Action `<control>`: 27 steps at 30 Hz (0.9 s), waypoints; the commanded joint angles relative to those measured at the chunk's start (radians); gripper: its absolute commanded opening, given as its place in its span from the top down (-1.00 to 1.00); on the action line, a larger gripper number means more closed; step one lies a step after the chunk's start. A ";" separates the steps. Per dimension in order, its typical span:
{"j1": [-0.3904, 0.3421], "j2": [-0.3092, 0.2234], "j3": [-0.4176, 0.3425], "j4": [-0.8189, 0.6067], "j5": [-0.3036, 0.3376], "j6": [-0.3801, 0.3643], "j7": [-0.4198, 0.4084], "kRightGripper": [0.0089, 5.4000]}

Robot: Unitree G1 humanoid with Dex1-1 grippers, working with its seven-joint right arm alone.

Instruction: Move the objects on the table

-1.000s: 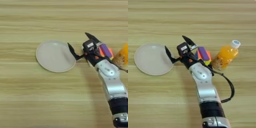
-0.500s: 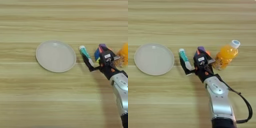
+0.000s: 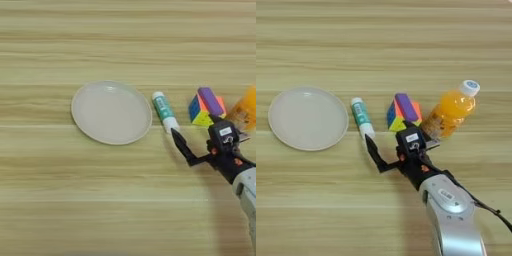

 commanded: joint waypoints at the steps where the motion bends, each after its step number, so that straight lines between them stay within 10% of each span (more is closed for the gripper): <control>1: -0.021 -0.037 0.001 -0.047 -0.003 -0.003 0.000 -0.99; 27: -0.047 -0.010 0.079 0.071 -0.054 -0.013 0.028 -0.99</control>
